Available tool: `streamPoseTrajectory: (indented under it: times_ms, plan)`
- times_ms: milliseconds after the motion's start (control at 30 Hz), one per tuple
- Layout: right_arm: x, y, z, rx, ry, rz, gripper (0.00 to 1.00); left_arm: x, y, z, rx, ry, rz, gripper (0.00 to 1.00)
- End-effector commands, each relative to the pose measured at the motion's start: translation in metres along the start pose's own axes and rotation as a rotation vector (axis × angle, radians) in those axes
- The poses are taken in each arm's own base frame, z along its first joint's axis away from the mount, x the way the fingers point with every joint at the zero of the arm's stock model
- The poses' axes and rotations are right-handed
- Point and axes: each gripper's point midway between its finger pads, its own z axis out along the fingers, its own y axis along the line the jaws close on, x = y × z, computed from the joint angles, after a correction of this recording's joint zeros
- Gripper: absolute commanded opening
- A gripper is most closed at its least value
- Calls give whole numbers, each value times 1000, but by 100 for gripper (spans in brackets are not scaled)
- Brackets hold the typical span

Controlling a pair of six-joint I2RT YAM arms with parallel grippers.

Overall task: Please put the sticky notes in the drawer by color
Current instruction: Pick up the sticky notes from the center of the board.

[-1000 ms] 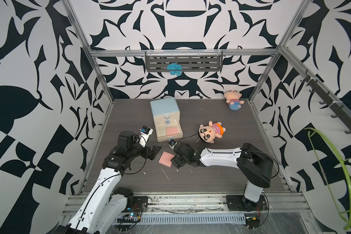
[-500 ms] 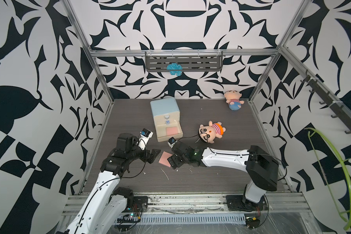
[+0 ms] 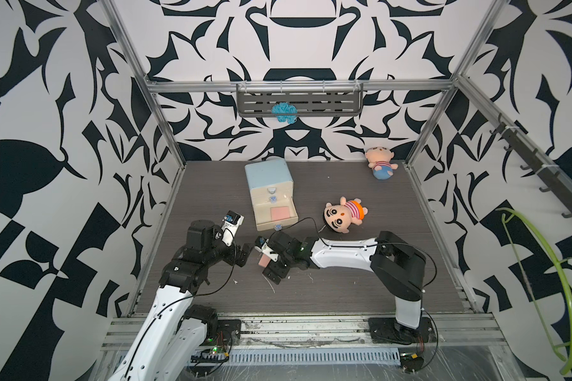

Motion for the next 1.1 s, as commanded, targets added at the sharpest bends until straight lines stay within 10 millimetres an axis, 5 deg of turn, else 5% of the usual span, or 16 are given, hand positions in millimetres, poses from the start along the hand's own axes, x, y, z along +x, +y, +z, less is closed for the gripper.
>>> streamPoseTrajectory:
  times_ms: [0,467,767,1067]
  plan:
    - [-24,0,-9,-42,-44,-82,99,12,2,3,-13,33,-5,99]
    - [-4,-16,19,-27,51,-42,94,14,5,4,-27,37,0,99]
    - [6,-28,14,47,74,-62,84,14,4,2,-29,30,4,99]
    - [-5,-28,4,73,36,-56,81,13,4,1,-27,24,5,99]
